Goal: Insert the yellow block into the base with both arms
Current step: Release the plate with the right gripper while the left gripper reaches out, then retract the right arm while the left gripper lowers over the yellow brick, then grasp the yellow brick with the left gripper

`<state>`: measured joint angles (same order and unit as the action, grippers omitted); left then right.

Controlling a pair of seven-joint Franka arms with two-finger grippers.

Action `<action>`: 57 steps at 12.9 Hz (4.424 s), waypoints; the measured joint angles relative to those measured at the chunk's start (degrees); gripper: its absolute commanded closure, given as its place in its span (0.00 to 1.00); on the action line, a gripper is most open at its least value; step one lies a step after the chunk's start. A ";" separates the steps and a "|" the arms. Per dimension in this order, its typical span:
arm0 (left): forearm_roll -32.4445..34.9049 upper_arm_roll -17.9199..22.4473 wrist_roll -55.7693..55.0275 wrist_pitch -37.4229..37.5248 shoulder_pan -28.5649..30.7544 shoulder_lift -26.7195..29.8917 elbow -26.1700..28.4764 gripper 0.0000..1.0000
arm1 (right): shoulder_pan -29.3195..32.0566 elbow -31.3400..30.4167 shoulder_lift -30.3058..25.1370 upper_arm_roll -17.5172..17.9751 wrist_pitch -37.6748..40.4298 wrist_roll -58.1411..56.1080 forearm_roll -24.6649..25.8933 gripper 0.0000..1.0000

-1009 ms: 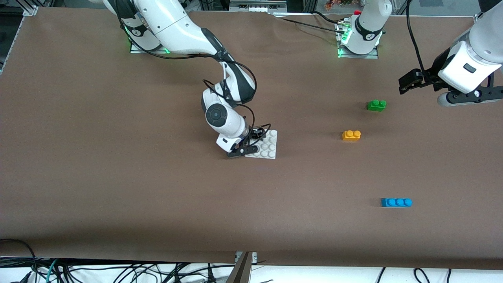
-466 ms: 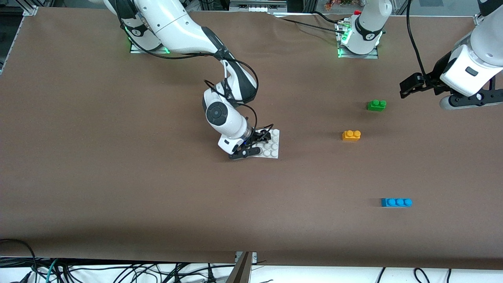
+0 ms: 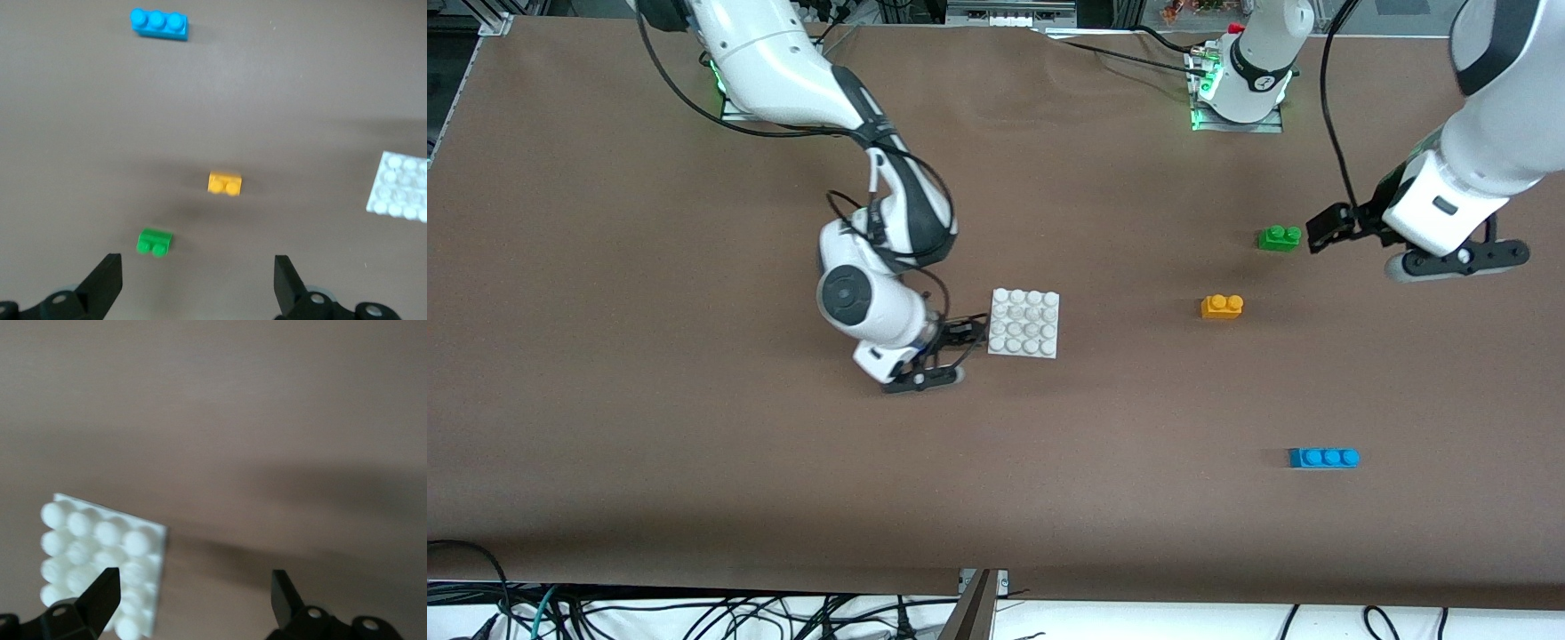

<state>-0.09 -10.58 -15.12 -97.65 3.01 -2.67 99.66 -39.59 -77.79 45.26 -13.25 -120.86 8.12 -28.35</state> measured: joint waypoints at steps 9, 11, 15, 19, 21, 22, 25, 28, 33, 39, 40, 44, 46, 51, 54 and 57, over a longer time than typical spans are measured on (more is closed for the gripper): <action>0.00 -0.07 0.05 -26.68 0.00 -4.69 19.64 0.00 | 2.78 -0.36 -5.20 -25.75 21.04 -7.02 -0.13 0.00; 0.00 -0.07 0.05 -34.67 0.00 -7.03 24.05 0.00 | 2.35 -1.41 -5.18 -30.32 22.89 -10.55 -0.10 0.00; 0.00 -0.20 0.05 -38.26 -0.25 -8.71 27.08 0.00 | 6.70 -2.41 -8.26 -30.10 23.51 -13.56 5.71 0.00; 0.00 -0.27 0.05 -38.53 -0.34 -8.78 27.48 0.00 | 25.88 -5.85 -23.65 -3.27 24.91 -4.88 24.65 0.00; 0.00 -0.27 0.05 -38.54 -0.33 -8.76 27.48 0.00 | 32.68 -7.84 -30.80 4.55 26.59 -2.85 26.45 0.00; 0.00 -0.27 0.05 -38.54 -0.33 -8.75 27.48 0.00 | 35.12 -8.95 -34.44 6.53 27.56 -1.75 26.69 0.00; 0.00 -0.27 0.05 -38.54 -0.33 -8.72 27.49 0.00 | 37.77 -12.03 -42.85 8.18 30.50 0.72 26.76 0.00; 0.00 -0.27 0.05 -38.54 -0.33 -8.92 27.64 0.00 | 37.77 -16.13 -44.05 9.59 27.85 1.59 26.80 0.00; 0.00 -0.46 0.05 -42.58 -1.14 -12.62 28.74 0.00 | 37.76 -16.90 -42.90 10.02 25.88 1.60 27.13 0.00; 0.00 -0.46 0.05 -46.24 -2.26 -16.97 28.89 0.00 | 37.75 -16.90 -42.92 10.12 25.83 1.60 27.15 0.00; 0.00 -0.43 0.05 -46.24 -2.26 -17.04 28.89 0.00 | 37.75 -16.90 -42.92 10.13 25.83 1.60 27.15 0.00; 0.00 0.02 2.06 -46.40 -2.25 -17.98 28.91 0.00 | 37.75 -16.90 -42.92 10.12 25.84 1.60 27.17 0.00; 0.00 0.66 3.12 -47.31 -2.23 -18.88 28.91 0.00 | 37.75 -16.90 -42.92 10.12 25.84 1.60 27.17 0.00; 0.00 0.82 3.25 -47.59 -2.21 -19.42 28.94 0.44 | 37.75 -16.90 -42.92 10.12 25.84 1.60 27.17 0.00; 0.00 0.81 3.27 -47.42 -2.22 -19.34 28.96 0.83 | 37.75 -16.90 -42.92 10.12 25.85 1.60 27.17 0.00; 0.00 0.71 3.28 -46.39 -2.23 -18.73 28.82 1.00 | 37.75 -16.90 -42.92 10.12 25.85 1.60 27.17 0.00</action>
<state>-0.09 -9.87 -11.84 -144.04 0.78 -21.40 128.48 -1.84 -94.70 2.34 -3.13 -95.02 9.71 -1.18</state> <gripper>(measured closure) 0.317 0.000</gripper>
